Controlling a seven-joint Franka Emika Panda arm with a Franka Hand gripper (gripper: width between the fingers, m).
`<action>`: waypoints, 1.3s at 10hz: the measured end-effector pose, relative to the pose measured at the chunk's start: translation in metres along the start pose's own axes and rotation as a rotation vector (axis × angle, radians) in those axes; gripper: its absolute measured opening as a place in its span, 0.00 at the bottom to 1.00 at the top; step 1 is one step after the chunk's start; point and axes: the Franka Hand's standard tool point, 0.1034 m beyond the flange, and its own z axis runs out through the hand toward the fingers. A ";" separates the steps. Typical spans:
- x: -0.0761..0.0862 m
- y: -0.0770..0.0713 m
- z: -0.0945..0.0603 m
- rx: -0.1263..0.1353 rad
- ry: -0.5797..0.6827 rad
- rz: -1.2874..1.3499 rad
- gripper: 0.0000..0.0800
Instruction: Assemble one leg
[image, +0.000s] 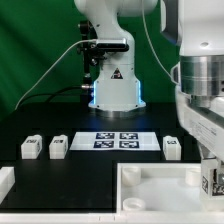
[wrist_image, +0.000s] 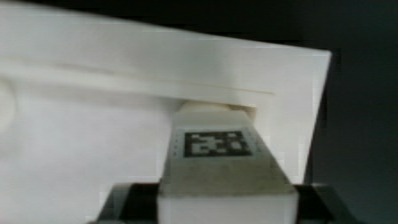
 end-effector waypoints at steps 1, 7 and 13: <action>0.001 0.000 0.000 0.000 -0.007 0.082 0.36; 0.002 0.000 0.000 -0.001 -0.013 -0.038 0.73; 0.002 0.000 0.000 -0.001 -0.013 -0.038 0.81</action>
Offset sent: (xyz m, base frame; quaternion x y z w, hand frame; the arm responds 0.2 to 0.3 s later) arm 0.0000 0.0000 0.0000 0.0000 0.0000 -0.0899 0.9960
